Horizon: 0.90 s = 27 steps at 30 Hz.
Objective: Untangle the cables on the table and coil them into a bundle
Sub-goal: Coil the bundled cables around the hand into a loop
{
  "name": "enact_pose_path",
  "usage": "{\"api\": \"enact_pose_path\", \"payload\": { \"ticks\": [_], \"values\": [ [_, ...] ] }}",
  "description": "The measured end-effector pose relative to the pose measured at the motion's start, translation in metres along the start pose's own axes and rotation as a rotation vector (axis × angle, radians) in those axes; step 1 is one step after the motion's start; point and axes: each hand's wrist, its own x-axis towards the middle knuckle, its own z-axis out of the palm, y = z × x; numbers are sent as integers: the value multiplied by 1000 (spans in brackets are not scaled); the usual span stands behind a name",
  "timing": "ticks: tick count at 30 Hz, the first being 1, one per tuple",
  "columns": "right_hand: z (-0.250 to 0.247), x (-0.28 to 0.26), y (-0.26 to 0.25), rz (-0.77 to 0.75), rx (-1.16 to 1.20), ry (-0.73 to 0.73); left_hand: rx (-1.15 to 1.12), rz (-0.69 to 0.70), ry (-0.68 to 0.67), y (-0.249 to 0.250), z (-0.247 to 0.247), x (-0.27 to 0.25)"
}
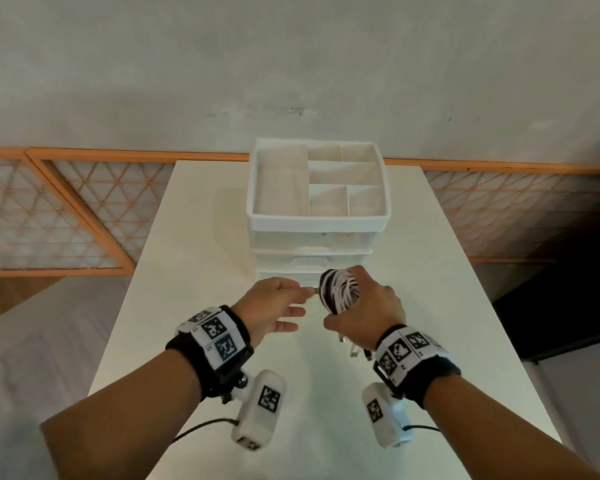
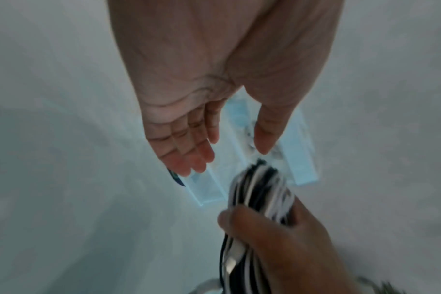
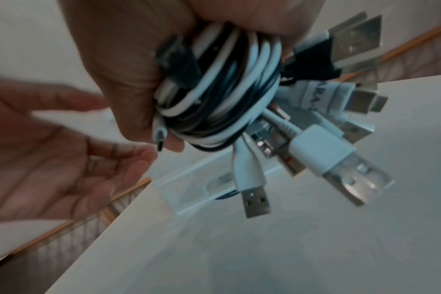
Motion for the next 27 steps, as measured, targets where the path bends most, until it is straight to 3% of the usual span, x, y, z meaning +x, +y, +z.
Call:
{"api": "enact_pose_path", "payload": {
  "ticks": [4, 12, 20, 22, 24, 27],
  "values": [
    [-8, 14, 15, 43, 88, 74, -349, -110, 33, 7, 15, 33],
    [-19, 21, 20, -16, 259, 149, -565, -131, 2, 11, 32, 66],
    [-35, 14, 12, -89, 311, 134, -581, -181, -115, -37, 21, 28],
    [-40, 14, 8, -109, 331, 147, -492, -186, -181, -40, 20, 15],
    [-45, 15, 4, -122, 359, 172, -204, -111, -175, -32, 18, 6],
    [-50, 16, -2, -142, 390, 196, 282, 328, 128, -11, 9, 8]
  ]
}}
